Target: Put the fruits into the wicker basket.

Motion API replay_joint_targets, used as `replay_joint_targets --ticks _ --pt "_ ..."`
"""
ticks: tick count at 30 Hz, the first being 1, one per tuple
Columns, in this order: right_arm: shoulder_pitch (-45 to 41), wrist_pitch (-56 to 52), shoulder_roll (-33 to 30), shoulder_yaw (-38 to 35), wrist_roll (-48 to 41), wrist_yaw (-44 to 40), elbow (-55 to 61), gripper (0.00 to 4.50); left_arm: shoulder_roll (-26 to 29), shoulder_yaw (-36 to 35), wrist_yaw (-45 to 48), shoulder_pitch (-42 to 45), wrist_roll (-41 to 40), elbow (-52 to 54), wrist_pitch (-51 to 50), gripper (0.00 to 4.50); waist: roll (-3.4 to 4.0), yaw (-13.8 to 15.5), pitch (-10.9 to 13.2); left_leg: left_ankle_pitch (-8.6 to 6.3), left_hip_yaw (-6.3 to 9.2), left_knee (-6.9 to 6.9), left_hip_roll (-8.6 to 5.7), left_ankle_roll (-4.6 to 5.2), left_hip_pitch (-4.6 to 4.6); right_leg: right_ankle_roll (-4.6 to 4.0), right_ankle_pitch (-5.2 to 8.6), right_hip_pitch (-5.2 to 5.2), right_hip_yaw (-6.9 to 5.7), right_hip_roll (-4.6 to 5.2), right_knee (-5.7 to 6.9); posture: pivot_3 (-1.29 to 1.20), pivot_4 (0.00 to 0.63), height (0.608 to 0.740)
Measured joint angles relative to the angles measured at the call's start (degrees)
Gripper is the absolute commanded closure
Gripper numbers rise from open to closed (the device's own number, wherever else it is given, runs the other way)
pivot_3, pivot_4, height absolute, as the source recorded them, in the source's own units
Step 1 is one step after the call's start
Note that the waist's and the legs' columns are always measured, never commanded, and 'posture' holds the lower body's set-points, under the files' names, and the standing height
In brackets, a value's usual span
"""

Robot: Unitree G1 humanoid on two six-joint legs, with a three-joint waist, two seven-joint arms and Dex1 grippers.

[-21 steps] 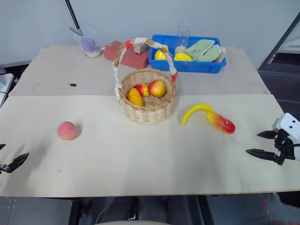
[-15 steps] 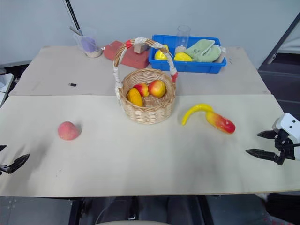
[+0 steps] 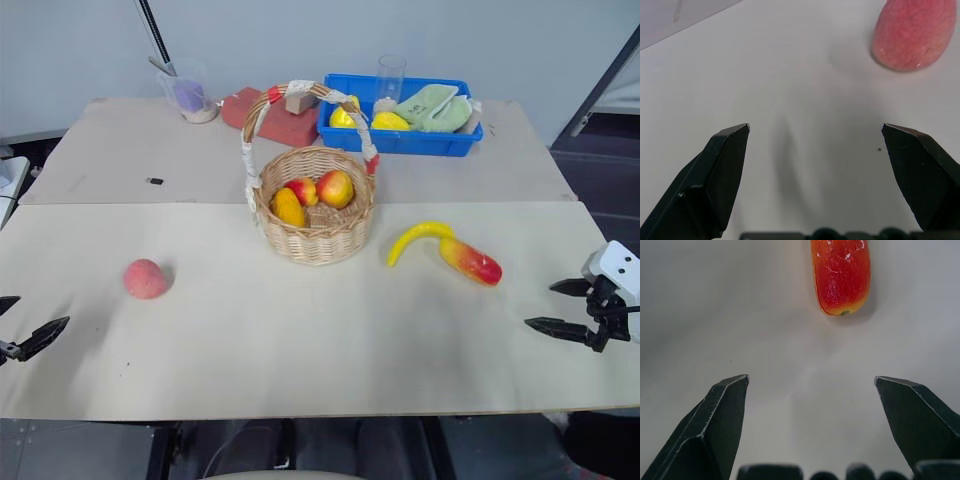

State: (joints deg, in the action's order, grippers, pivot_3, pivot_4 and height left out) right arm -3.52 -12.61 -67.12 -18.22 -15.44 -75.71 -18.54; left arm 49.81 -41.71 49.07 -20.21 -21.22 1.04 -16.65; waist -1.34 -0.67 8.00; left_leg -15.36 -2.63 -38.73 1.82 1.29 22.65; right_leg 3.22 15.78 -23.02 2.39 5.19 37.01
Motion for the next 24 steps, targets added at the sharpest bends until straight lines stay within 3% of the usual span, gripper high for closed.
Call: replay_joint_targets --ticks 6,11,17,24 --pt "-0.71 -1.74 0.05 -0.04 -2.11 -0.95 5.02 0.04 -4.32 0.07 -3.1 3.66 -5.78 5.25 -7.53 0.0 -0.01 -0.03 0.0 0.0 0.03 -0.04 0.03 0.0 0.0 0.0 0.0 0.01 0.01 -0.03 0.04 0.0 0.15 0.74" --pt "-4.42 -11.28 0.65 0.09 -12.13 -1.78 22.97 0.04 -8.79 3.65 -7.62 7.98 -10.58 11.12 -15.04 0.0 0.03 -0.03 -0.01 0.0 0.13 -0.03 0.04 0.0 0.0 0.0 0.0 -0.01 0.02 -0.05 0.11 0.0 0.15 0.74" --pt "-15.19 -21.53 2.78 3.46 -22.71 1.13 35.5 0.04 -9.75 6.84 -10.3 10.99 -10.34 10.55 -16.15 0.0 -0.01 0.21 -0.01 -0.04 0.18 -0.05 0.0 -0.04 0.03 0.0 0.0 -0.01 -0.02 0.01 0.06 0.0 0.15 0.74" --pt "-22.21 -23.08 5.13 8.52 -24.52 2.1 37.81 0.04 -11.41 11.65 -11.29 14.28 -8.24 6.67 -14.67 0.0 -0.02 0.88 -0.01 -0.04 0.18 -0.13 -0.04 -0.04 0.11 0.0 -0.01 -0.04 -0.05 0.05 0.06 0.0 0.15 0.74"
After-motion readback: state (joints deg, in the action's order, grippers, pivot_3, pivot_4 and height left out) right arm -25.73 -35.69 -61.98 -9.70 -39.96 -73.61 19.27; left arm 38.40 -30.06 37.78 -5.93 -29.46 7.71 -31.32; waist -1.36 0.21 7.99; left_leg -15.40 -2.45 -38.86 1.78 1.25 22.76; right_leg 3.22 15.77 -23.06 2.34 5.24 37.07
